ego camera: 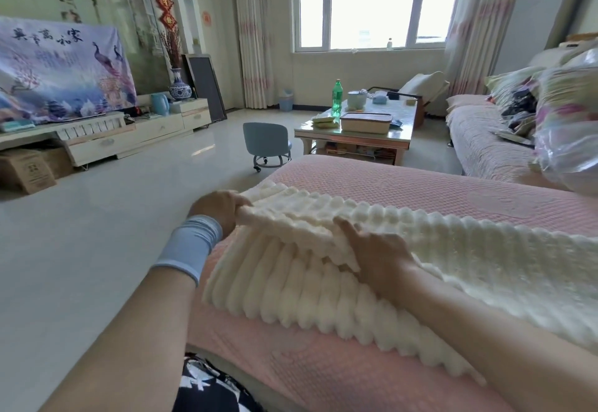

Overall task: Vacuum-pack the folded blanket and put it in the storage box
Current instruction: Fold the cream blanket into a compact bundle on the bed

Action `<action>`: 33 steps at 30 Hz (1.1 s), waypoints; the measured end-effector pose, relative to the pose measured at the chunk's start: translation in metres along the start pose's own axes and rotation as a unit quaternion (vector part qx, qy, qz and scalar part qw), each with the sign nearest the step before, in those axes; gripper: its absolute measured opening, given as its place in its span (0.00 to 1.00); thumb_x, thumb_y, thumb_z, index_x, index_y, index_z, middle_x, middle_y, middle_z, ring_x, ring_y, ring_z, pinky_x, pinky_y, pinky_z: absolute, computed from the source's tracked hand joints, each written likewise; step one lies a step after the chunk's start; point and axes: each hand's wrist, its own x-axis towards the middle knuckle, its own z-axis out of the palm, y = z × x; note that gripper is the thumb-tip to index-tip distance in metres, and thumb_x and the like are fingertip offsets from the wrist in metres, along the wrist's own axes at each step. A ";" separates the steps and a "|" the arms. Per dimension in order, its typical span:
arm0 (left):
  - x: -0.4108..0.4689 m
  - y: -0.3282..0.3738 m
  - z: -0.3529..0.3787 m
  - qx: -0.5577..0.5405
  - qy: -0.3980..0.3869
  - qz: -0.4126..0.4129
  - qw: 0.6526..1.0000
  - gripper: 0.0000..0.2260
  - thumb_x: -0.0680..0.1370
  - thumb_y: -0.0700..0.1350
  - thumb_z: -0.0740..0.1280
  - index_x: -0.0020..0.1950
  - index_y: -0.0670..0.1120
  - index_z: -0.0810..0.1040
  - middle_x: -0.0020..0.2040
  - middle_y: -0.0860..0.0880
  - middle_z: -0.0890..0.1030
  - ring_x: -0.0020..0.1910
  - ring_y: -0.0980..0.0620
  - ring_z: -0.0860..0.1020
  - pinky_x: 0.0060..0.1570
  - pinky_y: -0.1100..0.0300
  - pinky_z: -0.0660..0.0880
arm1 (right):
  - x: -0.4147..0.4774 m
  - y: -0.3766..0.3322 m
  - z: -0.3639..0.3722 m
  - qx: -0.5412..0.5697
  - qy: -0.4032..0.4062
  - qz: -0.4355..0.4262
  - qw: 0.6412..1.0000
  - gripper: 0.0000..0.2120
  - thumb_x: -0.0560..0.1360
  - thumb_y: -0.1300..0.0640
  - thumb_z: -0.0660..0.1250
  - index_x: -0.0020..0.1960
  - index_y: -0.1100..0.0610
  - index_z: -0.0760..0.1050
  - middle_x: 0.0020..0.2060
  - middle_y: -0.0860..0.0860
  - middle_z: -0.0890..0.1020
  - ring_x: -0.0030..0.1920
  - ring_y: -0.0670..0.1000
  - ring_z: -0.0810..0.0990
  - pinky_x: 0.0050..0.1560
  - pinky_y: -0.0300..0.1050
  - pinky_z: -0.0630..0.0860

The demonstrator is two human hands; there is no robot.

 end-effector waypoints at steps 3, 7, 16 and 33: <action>-0.009 0.004 -0.005 0.103 -0.273 -0.043 0.955 0.18 0.76 0.38 0.67 0.66 0.49 0.77 0.61 0.45 0.80 0.58 0.46 0.79 0.57 0.56 0.74 | -0.001 -0.002 -0.014 0.101 -0.134 -0.028 0.985 0.26 0.73 0.53 0.65 0.70 0.43 0.67 0.57 0.46 0.81 0.53 0.53 0.81 0.47 0.41 0.72; -0.008 0.030 -0.003 0.020 -0.488 -0.066 0.870 0.24 0.80 0.37 0.64 0.74 0.50 0.67 0.73 0.47 0.68 0.68 0.48 0.72 0.60 0.59 0.72 | 0.002 0.002 -0.011 0.280 -0.376 -0.022 0.883 0.18 0.72 0.41 0.65 0.57 0.47 0.83 0.54 0.45 0.84 0.54 0.50 0.82 0.57 0.48 0.78; 0.122 0.114 0.045 0.013 -0.168 0.042 0.985 0.27 0.75 0.31 0.62 0.68 0.56 0.73 0.68 0.50 0.74 0.64 0.48 0.75 0.61 0.55 0.74 | 0.088 0.087 0.027 0.233 -0.066 0.153 0.958 0.25 0.77 0.63 0.55 0.65 0.40 0.75 0.68 0.47 0.75 0.63 0.52 0.75 0.55 0.46 0.74; 0.304 0.107 0.077 0.248 0.006 -0.032 0.968 0.21 0.79 0.42 0.53 0.71 0.55 0.65 0.69 0.44 0.65 0.69 0.44 0.61 0.68 0.51 0.57 | 0.231 0.190 0.085 -0.022 0.079 0.075 0.994 0.17 0.82 0.53 0.54 0.69 0.43 0.66 0.59 0.53 0.70 0.58 0.59 0.76 0.47 0.53 0.74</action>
